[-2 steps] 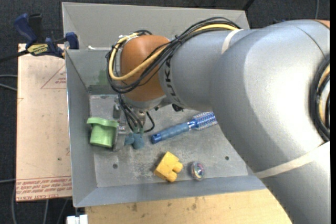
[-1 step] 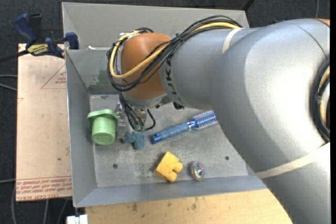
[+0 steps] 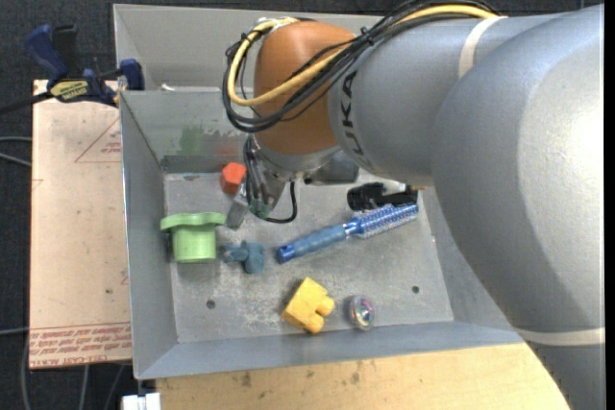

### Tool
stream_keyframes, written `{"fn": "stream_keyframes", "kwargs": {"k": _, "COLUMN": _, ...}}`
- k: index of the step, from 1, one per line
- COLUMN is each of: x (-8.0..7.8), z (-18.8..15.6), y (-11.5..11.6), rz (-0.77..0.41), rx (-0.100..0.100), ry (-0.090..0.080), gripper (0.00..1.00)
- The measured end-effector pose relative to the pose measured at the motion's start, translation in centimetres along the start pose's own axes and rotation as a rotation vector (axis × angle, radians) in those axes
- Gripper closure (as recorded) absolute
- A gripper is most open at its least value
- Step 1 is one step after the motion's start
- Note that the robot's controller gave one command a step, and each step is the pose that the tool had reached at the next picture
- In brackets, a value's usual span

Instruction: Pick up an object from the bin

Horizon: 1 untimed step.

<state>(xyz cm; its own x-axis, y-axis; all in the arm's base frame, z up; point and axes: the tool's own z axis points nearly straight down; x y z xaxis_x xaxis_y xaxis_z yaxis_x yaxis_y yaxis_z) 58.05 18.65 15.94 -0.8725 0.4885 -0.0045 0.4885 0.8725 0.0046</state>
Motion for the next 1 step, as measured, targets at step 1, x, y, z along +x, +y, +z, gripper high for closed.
{"fn": "stream_keyframes", "kwargs": {"k": 1, "x": 0.09, "z": 0.24, "y": -0.06, "rz": 0.000, "rx": 0.003, "ry": 0.003, "gripper": 0.00}}
